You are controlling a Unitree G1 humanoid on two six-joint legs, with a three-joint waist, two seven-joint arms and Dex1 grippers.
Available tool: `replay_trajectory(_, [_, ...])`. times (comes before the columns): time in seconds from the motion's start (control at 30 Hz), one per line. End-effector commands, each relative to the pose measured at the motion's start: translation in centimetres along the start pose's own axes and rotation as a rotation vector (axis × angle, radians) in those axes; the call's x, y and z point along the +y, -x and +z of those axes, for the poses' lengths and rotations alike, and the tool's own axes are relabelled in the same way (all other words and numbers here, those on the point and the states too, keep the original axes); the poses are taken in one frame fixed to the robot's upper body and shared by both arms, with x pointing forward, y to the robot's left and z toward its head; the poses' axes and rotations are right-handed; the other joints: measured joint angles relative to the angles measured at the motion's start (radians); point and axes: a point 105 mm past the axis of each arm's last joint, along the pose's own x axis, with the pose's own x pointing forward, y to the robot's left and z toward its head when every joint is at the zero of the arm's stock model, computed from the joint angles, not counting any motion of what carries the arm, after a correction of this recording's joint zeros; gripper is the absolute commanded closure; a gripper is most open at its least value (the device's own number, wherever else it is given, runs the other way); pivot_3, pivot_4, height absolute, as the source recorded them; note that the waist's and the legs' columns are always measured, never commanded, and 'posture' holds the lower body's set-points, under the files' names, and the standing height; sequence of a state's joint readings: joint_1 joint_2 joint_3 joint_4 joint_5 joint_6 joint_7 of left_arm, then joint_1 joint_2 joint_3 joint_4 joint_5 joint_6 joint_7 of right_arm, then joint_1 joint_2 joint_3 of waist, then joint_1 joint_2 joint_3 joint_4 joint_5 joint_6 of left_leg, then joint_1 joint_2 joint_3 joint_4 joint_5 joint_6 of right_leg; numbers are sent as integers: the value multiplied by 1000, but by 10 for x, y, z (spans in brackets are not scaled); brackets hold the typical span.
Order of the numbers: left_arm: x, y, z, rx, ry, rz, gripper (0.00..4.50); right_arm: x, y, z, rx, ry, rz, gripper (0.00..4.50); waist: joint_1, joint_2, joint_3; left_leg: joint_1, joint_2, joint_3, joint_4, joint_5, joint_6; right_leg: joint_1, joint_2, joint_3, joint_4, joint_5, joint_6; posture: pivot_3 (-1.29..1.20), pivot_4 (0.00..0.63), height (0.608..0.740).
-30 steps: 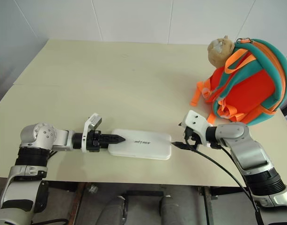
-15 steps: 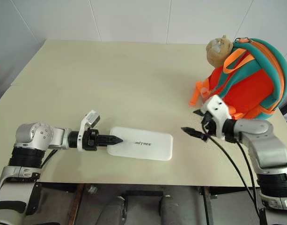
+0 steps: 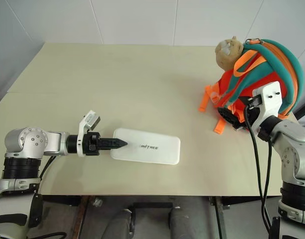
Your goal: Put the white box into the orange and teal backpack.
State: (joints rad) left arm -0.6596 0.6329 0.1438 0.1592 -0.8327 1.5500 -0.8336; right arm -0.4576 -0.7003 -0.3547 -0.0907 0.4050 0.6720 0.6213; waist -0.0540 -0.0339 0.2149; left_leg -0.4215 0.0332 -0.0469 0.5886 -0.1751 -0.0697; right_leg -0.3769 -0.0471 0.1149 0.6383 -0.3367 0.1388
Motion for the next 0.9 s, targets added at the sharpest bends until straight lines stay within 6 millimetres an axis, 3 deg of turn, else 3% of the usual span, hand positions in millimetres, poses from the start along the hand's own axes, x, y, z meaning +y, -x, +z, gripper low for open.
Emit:
replay_trajectory(0.03, [-2, 3, 4, -23, -37, 41, 3202, -18, -9, 4, -25, 42, -116, 0, -1, 0, 0, 0, 0, 0, 0, 0, 0, 0, 0, 0, 0, 0, 0, 0, 150, 740])
replay_trajectory(0.27, [-3, 2, 7, -57, -42, 44, 3202, -23, -45, 19, -147, -17, -176, 0, -5, 1, 0, 0, 0, 0, -5, 0, 0, -1, 0, 0, -1, 0, 0, 0, 150, 740])
replay_trajectory(0.37, [-3, 4, 12, -89, -60, 56, 3202, -14, -60, 28, -188, -27, -142, 620, -4, 1, 0, 0, 0, 0, -6, 0, 0, -2, 0, 0, -1, 0, 1, 0, 150, 740])
replay_trajectory(0.53, [-4, 13, 20, -134, -85, 80, 3202, -11, -68, 38, -217, -38, -129, 2353, -3, 1, 0, 0, 0, 0, -8, 0, -1, -2, 0, 0, -2, 0, 1, 0, 150, 740])
replay_trajectory(0.67, [6, 40, 42, -260, -144, 190, 3202, 3, -69, 51, -256, -48, -55, 3708, -9, 1, 0, 0, 0, 0, -8, 0, -1, -2, 0, 0, -2, 0, 1, 0, 150, 740])
replay_trajectory(0.73, [11, 55, 55, -332, -183, 247, 3203, 21, -67, 60, -278, -37, 33, 4356, -15, 2, 1, 0, 0, 0, -8, 0, -1, -3, 1, 0, -1, 0, 1, 0, 150, 740])
replay_trajectory(0.9, [17, 90, 88, -492, -303, 371, 3203, 77, -55, 82, -332, -18, 295, 4500, -26, 2, 1, 0, 0, 0, -10, 1, -2, -4, 1, 0, -1, 0, 1, 0, 150, 740])
